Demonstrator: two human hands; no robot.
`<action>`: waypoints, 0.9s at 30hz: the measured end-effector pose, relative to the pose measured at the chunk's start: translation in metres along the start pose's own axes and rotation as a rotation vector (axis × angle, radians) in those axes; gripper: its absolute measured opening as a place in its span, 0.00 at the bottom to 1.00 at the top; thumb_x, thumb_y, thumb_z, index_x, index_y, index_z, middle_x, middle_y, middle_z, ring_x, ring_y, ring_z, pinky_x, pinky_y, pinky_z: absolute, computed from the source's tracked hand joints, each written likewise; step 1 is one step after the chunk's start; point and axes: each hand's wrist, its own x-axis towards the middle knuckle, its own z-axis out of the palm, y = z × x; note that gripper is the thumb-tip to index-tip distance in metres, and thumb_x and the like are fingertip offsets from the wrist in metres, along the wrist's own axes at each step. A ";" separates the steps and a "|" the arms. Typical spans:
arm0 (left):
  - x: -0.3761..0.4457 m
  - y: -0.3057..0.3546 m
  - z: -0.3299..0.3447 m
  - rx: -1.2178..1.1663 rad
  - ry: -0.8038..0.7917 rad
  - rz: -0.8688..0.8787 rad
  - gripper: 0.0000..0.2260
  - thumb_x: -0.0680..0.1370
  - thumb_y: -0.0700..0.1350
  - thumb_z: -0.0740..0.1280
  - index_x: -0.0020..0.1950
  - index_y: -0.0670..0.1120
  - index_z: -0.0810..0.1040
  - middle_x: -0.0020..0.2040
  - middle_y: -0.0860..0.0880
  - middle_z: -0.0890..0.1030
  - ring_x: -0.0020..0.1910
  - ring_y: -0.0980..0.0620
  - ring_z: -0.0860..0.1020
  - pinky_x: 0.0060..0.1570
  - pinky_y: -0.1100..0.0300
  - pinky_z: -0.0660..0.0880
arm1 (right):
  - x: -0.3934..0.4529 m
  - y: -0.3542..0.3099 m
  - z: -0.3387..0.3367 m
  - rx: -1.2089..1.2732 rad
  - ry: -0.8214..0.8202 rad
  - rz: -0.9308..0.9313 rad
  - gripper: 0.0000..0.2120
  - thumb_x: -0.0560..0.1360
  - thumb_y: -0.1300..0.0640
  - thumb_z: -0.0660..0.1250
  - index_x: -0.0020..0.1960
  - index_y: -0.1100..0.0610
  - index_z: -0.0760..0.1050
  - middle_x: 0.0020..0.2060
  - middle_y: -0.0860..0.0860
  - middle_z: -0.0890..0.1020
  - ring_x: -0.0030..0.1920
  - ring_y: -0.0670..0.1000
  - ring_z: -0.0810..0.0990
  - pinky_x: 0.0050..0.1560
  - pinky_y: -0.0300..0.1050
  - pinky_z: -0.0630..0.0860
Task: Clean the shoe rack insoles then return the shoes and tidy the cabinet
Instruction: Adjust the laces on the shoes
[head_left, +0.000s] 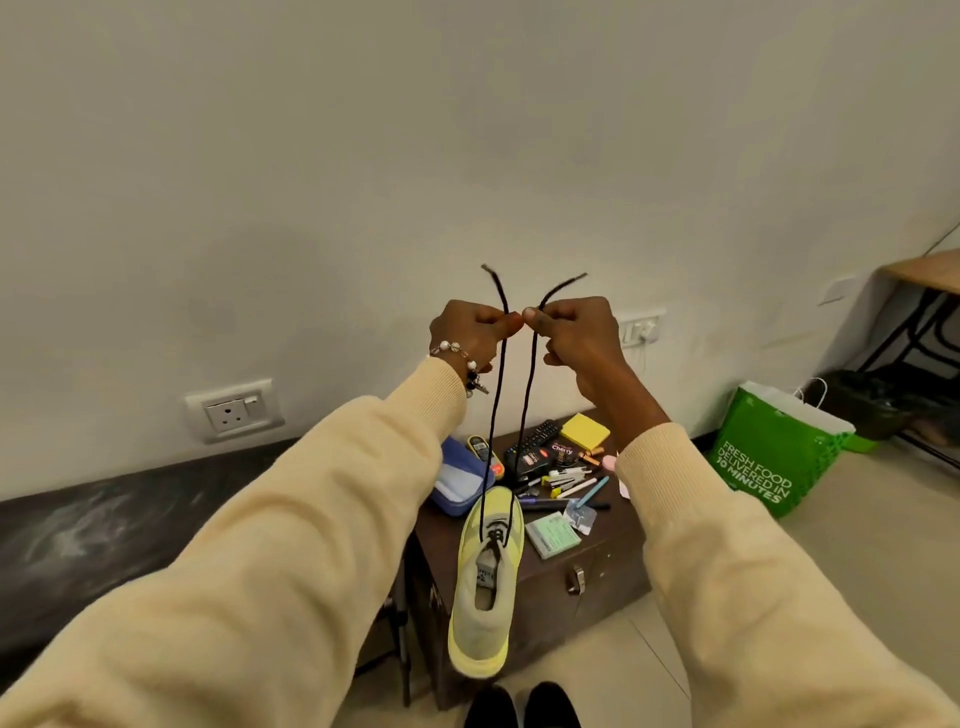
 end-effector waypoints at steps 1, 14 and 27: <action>0.003 0.002 -0.001 0.006 -0.011 0.010 0.15 0.74 0.53 0.72 0.56 0.46 0.83 0.52 0.48 0.82 0.47 0.48 0.82 0.26 0.66 0.74 | 0.002 -0.002 0.000 0.000 0.000 -0.010 0.08 0.73 0.56 0.72 0.47 0.61 0.81 0.31 0.50 0.76 0.32 0.46 0.73 0.25 0.35 0.72; 0.020 0.013 -0.003 0.069 -0.184 0.140 0.07 0.78 0.42 0.68 0.47 0.39 0.83 0.42 0.43 0.85 0.38 0.51 0.84 0.38 0.67 0.77 | 0.015 -0.012 -0.002 0.151 -0.107 -0.026 0.07 0.75 0.59 0.69 0.52 0.59 0.82 0.38 0.49 0.82 0.33 0.42 0.78 0.31 0.37 0.75; 0.015 0.004 0.010 -0.140 -0.338 0.126 0.10 0.81 0.35 0.60 0.56 0.31 0.78 0.49 0.38 0.82 0.40 0.48 0.83 0.43 0.59 0.81 | 0.021 -0.012 -0.003 0.157 -0.067 -0.043 0.03 0.74 0.61 0.69 0.43 0.56 0.81 0.38 0.48 0.82 0.35 0.43 0.80 0.24 0.30 0.72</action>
